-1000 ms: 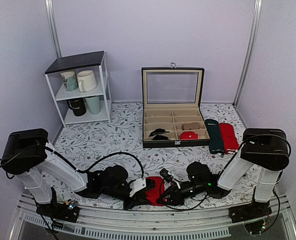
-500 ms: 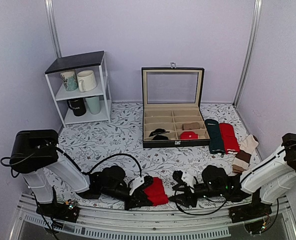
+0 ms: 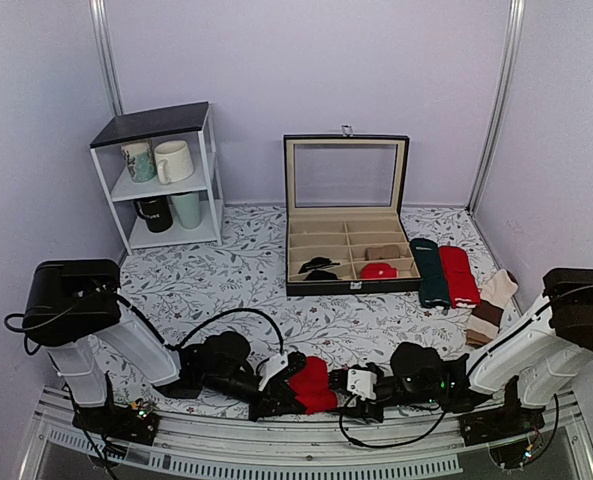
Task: Roll the socks
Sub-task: Roll the sock at the center of the board.
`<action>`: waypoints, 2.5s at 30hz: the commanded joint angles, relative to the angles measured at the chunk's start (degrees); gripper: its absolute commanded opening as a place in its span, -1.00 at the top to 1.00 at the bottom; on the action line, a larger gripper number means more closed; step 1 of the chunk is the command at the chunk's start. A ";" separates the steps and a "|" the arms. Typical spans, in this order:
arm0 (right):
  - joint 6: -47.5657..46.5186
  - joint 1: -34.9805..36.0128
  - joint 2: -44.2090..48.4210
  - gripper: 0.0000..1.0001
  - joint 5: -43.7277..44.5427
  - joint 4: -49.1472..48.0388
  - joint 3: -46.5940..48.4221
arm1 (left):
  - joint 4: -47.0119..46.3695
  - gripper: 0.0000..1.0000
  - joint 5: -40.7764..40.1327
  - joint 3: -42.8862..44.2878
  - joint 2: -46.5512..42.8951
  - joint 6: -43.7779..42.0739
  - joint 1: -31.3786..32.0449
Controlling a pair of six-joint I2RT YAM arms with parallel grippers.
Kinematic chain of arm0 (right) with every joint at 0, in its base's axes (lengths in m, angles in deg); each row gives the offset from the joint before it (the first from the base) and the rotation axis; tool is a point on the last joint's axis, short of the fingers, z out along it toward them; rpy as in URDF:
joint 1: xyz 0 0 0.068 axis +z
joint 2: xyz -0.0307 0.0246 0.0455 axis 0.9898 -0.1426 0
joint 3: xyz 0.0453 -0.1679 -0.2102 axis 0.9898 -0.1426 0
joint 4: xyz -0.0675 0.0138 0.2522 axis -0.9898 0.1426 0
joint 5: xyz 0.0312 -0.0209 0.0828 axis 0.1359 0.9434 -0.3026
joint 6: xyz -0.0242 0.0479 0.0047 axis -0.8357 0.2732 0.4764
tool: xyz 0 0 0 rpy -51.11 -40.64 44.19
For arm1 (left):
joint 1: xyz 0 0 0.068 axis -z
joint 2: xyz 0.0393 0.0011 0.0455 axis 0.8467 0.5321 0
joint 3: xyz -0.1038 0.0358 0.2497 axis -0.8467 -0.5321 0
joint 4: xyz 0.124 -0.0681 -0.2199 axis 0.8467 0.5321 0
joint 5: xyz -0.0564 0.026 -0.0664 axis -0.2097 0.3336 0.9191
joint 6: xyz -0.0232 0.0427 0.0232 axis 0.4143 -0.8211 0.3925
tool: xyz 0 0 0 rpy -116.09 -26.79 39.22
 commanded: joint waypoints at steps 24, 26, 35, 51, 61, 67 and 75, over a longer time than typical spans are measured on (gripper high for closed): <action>11.10 0.46 -9.36 0.84 -5.58 13.36 8.74 | 13.82 0.69 -9.33 -2.63 -6.66 -5.19 1.60; 14.36 0.21 -9.16 0.85 -6.48 14.76 8.14 | 15.84 0.67 -15.05 -2.99 -12.64 -8.57 3.03; 25.65 -1.44 -8.49 0.86 -12.23 28.60 12.74 | 22.08 0.49 -21.63 -2.93 -25.58 -21.73 8.02; 29.21 -7.34 -18.90 0.87 -25.21 43.31 23.22 | 18.27 0.14 -33.47 -3.11 -20.28 -21.72 14.74; 28.21 -7.91 -20.08 0.87 -26.28 44.99 23.37 | 17.97 -0.18 -41.67 -2.36 -16.51 -21.26 15.80; 28.14 -8.30 -20.41 0.87 -26.35 44.58 23.12 | 20.50 -0.06 -40.38 -1.05 -14.75 -19.40 15.80; 28.55 -8.60 -21.33 0.87 -26.66 44.19 23.20 | 19.80 0.35 -37.65 -1.24 -13.00 -17.18 15.84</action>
